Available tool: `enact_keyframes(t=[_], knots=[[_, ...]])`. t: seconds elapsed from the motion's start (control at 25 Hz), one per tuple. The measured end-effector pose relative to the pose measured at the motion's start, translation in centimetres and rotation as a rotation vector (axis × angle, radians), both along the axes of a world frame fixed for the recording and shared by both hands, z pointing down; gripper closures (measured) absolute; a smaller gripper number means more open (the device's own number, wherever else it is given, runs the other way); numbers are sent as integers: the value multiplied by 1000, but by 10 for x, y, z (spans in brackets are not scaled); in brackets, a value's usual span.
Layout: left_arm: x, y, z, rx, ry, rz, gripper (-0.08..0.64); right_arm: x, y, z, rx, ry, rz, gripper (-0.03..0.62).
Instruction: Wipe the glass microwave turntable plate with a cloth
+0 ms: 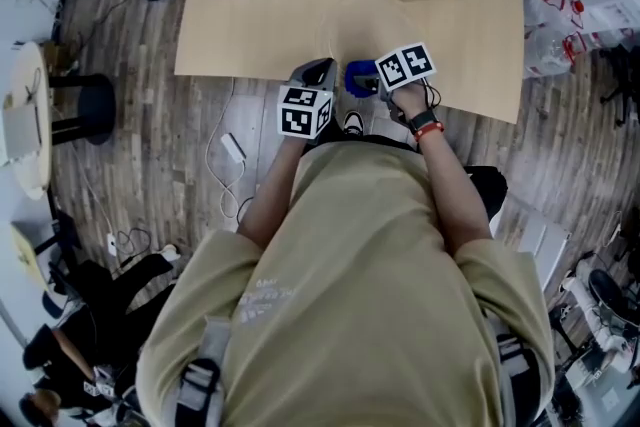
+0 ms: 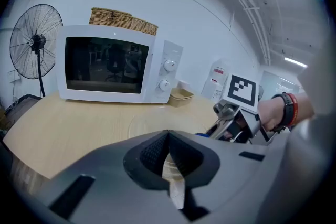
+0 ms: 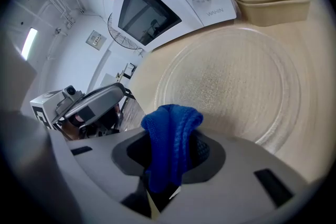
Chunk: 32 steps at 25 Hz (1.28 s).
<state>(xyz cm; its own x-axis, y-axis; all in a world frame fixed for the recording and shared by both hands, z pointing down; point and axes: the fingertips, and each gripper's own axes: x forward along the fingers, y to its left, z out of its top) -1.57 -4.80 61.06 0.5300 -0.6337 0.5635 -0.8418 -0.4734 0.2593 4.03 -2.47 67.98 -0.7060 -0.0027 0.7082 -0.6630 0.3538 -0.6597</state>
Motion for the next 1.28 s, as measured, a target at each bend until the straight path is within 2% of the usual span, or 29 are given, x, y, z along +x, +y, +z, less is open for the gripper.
enact_keyframes(t=[1.04, 1.28], knots=[[46, 2, -5, -17, -19, 130, 541, 60, 2, -1, 13, 77, 63, 456], [45, 8, -3, -26, -24, 125, 541, 77, 3, -2, 25, 130, 61, 456]])
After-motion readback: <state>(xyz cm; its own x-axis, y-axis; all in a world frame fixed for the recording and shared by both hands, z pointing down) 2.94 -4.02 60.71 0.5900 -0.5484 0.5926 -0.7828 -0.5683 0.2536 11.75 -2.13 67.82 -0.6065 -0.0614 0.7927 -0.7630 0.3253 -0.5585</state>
